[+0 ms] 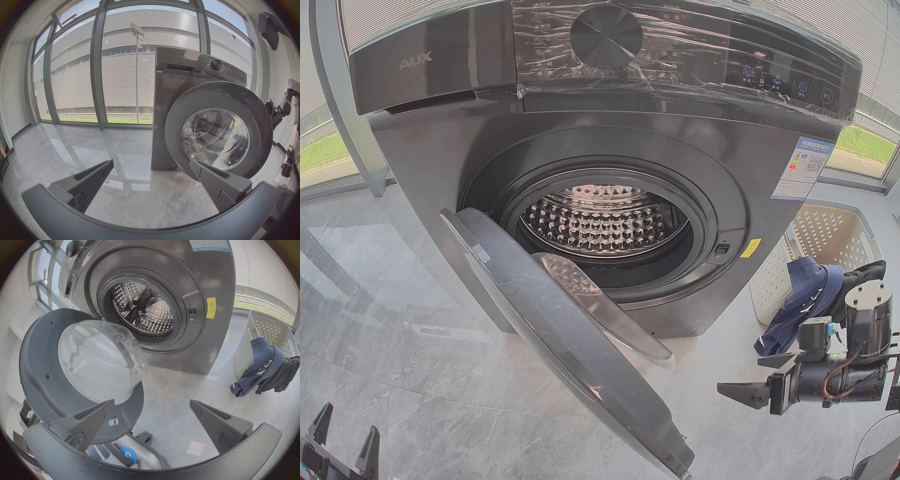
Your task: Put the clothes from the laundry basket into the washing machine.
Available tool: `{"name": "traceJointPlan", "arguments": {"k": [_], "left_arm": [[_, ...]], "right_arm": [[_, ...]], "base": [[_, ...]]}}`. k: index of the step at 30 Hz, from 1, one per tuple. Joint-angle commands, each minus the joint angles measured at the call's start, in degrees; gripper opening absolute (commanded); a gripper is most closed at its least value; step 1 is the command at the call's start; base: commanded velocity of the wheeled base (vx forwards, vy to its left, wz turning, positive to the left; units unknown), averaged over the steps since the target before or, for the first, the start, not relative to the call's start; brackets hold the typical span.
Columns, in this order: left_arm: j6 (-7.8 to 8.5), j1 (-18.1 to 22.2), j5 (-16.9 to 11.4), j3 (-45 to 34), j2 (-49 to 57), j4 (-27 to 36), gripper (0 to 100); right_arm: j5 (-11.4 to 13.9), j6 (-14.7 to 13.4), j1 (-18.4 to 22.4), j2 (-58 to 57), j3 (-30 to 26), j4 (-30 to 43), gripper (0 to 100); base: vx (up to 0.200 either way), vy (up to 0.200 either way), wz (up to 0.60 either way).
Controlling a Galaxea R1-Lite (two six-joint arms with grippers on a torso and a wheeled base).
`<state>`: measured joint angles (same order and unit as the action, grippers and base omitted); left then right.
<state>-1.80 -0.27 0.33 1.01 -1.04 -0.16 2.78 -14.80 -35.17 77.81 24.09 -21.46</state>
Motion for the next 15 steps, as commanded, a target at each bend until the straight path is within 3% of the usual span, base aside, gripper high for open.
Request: {"name": "traceJointPlan", "arguments": {"k": [1, 10, 15], "left_arm": [[-0.04, 0.0, 0.0, -1.0, 0.9, 0.0, 100], [-0.04, 0.0, 0.0, -1.0, 0.9, 0.0, 100], [-0.04, 0.0, 0.0, -1.0, 0.9, 0.0, 100]], "right_arm": [[-0.1, -1.5, 1.4, 7.6, 5.8, -0.1, 100], [-0.1, -3.9, 0.4, 15.0, 10.2, -0.2, 100], [-0.1, -4.2, -3.4, 14.7, 9.5, -0.2, 100]], "base": [[0.000, 0.000, 0.00], [0.000, 0.000, 0.00], [0.000, 0.000, 0.00]]}}
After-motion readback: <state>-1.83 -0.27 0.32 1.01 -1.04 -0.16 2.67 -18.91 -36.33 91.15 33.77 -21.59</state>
